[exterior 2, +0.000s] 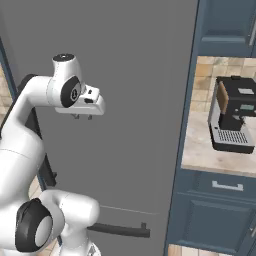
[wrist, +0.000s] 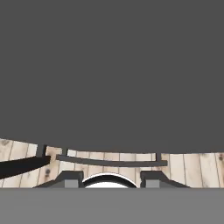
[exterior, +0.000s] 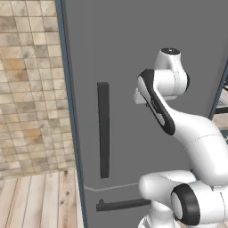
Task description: Open the fridge, grab two sodas, and place both sodas inside the bowl with ice on the dining counter.
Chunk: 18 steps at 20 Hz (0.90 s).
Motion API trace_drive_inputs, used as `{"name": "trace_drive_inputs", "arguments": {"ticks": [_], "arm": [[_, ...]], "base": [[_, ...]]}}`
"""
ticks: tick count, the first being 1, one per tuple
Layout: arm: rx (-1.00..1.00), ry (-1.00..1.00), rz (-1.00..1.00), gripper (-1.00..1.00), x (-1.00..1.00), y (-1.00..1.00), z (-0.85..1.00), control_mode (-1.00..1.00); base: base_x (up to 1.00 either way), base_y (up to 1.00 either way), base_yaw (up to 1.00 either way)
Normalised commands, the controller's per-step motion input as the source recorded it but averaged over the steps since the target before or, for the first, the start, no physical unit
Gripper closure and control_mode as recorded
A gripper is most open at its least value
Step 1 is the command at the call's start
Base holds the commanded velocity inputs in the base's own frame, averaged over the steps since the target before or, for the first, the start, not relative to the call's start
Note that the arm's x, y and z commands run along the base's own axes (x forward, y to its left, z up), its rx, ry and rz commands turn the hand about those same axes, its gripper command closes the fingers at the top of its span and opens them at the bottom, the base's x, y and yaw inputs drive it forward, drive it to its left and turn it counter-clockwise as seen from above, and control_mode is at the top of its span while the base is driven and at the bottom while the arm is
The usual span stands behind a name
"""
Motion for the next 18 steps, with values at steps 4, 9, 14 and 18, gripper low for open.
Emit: {"name": "trace_drive_inputs", "arguments": {"ticks": [4, 9, 14, 18], "arm": [[0.00, 0.00, 0.00, -1.00, -0.02, 0.00, 0.00, 1.00], [0.00, 0.00, 0.00, -1.00, 0.00, 0.00, 0.00, 1.00], [0.00, 0.00, 0.00, -1.00, 0.00, 0.00, 0.00, 1.00], [0.00, 0.00, 0.00, -1.00, 0.00, 0.00, 0.00, 1.00]], "base": [[-0.22, 0.02, -0.01], [-0.41, 0.44, -0.05], [-0.23, 0.64, -0.21], [-0.03, 0.51, -0.29]]}}
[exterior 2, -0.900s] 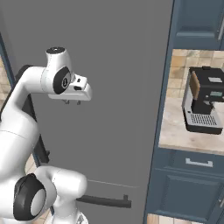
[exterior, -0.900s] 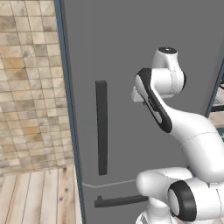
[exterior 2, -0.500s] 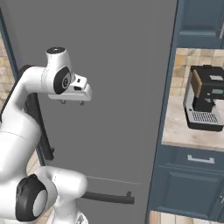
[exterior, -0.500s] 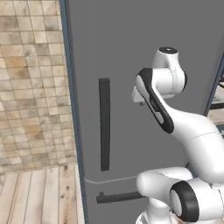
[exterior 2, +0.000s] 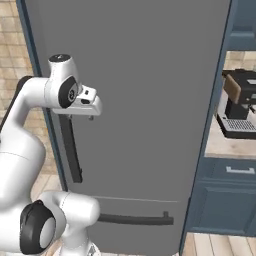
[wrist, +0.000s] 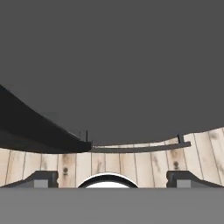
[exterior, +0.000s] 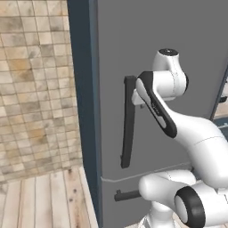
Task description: Open the fridge, grab two sodas, and place both sodas inside the bowl with ice on the dining counter.
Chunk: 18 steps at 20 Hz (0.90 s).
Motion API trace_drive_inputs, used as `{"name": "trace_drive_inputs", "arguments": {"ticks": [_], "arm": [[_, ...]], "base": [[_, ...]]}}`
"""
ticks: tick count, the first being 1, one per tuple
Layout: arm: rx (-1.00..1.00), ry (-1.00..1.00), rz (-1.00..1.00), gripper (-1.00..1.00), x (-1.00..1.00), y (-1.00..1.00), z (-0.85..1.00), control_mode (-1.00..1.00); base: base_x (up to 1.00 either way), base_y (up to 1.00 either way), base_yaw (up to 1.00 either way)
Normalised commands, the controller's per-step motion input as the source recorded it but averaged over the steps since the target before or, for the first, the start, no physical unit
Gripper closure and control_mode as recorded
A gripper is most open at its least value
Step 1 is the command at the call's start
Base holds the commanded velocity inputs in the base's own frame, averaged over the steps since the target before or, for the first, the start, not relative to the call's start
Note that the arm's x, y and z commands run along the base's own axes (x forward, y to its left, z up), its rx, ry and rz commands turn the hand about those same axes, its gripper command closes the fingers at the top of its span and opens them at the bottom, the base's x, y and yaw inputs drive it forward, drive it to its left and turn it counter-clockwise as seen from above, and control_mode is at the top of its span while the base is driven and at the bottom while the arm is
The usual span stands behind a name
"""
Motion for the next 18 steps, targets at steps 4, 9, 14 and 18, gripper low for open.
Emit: {"name": "trace_drive_inputs", "arguments": {"ticks": [4, 9, 14, 18], "arm": [[0.00, 0.00, 0.00, -1.00, 0.00, 0.00, 0.00, 1.00], [0.00, 0.00, 0.00, -1.00, 0.00, 0.00, 0.00, 1.00], [0.00, 0.00, 0.00, -1.00, 0.00, 0.00, 0.00, 1.00], [0.00, 0.00, 0.00, -1.00, 0.00, 0.00, 0.00, 1.00]], "base": [[0.00, 0.43, -0.33], [0.00, 0.47, -0.37], [0.00, 0.59, -0.34], [0.01, 0.57, -0.32]]}}
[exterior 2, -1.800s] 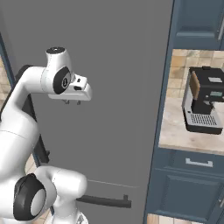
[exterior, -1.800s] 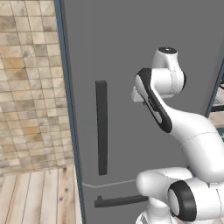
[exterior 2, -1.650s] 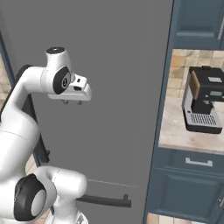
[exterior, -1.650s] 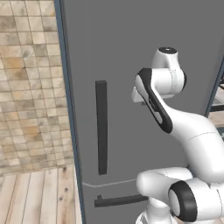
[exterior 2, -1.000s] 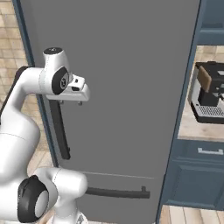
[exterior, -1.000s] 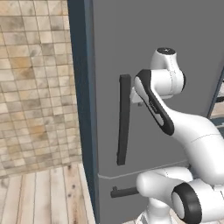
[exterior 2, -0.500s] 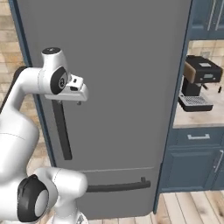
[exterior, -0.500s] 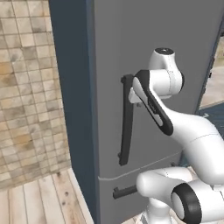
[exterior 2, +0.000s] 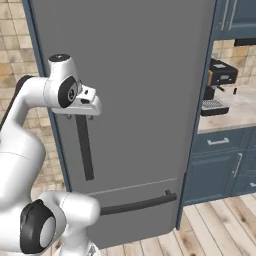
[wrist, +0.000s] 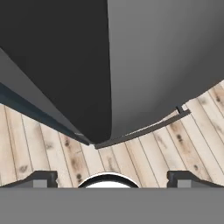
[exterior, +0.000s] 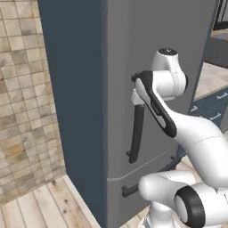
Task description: Open the fridge, grab two sodas, and place both sodas inside the bowl with ice on the dining counter.
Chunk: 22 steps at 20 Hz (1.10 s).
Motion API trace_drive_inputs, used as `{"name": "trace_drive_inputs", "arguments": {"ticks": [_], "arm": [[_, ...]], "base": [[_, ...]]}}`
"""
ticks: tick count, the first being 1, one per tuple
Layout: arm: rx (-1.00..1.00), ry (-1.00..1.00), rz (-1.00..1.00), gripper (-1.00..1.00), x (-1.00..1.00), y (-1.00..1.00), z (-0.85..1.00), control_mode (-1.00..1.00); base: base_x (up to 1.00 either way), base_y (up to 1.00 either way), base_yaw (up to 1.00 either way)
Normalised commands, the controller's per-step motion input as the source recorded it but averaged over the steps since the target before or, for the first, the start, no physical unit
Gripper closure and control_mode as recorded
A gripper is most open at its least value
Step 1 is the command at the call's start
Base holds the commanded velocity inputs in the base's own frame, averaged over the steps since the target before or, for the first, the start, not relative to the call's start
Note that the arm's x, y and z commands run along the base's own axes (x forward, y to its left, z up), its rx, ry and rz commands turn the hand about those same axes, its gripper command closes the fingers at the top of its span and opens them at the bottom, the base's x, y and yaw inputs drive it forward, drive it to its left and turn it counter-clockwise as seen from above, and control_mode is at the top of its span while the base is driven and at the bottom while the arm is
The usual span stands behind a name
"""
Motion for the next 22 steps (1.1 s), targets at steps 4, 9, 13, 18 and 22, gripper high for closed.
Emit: {"name": "trace_drive_inputs", "arguments": {"ticks": [4, 9, 13, 18, 22], "arm": [[0.00, 0.00, 0.00, -1.00, 0.00, 0.00, 0.00, 1.00], [0.00, 0.00, 0.00, -1.00, 0.00, 0.00, 0.00, 1.00], [0.00, 0.00, 0.00, -1.00, 0.00, 0.00, 0.00, 1.00], [0.00, 0.00, 0.00, -1.00, 0.00, 0.00, 0.00, 1.00], [0.00, 0.00, 0.00, -1.00, 0.00, 0.00, 0.00, 1.00]], "base": [[0.00, 0.40, -0.28], [0.06, 0.55, -0.27], [0.07, 0.55, -0.26], [0.04, 0.38, -0.21], [0.07, 0.05, -0.05]]}}
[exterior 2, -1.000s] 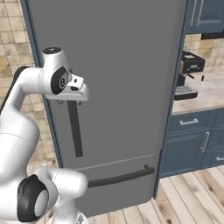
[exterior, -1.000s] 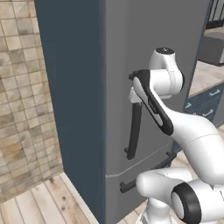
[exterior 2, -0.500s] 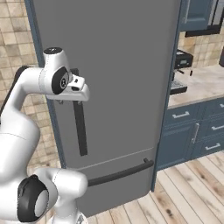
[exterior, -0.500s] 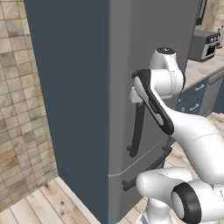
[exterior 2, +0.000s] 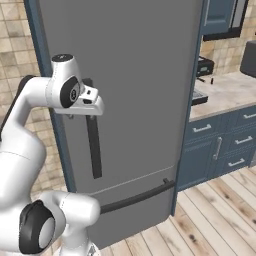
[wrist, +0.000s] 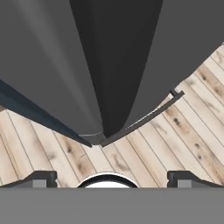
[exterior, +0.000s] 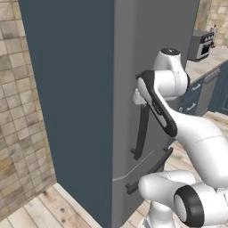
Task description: Open the fridge, grab two sodas, and place both sodas inside the bowl with ice on the dining counter.
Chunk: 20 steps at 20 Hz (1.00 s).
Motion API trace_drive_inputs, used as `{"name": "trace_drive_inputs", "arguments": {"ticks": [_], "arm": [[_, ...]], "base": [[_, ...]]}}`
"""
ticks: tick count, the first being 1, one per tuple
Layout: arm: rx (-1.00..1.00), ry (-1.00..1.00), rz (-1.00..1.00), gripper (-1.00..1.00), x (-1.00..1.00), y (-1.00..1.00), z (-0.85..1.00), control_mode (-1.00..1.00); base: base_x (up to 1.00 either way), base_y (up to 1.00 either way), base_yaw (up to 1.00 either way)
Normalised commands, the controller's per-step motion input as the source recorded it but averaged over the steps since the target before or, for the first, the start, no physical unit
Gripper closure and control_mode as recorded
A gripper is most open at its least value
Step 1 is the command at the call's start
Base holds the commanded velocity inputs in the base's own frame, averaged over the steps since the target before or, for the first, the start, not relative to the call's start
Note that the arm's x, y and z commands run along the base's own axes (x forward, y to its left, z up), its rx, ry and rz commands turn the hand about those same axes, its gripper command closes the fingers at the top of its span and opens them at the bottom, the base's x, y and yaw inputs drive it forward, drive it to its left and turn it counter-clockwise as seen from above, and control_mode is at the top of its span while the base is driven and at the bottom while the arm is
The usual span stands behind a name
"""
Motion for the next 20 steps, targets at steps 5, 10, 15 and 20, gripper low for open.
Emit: {"name": "trace_drive_inputs", "arguments": {"ticks": [5, 10, 15, 20], "arm": [[-0.06, -0.19, 0.02, -1.00, -0.30, -0.18, -0.55, -1.00], [-0.01, -0.28, 0.32, -1.00, -0.43, -0.46, -0.81, -1.00], [0.00, -0.27, 0.38, -1.00, -0.06, -0.48, -0.47, -1.00], [0.00, -0.26, 0.39, -1.00, 0.14, -0.22, -0.08, -1.00]], "base": [[0.00, 0.00, 0.00], [0.00, 0.00, 0.00], [0.00, 0.00, 0.00], [0.00, 0.00, 0.00]]}}
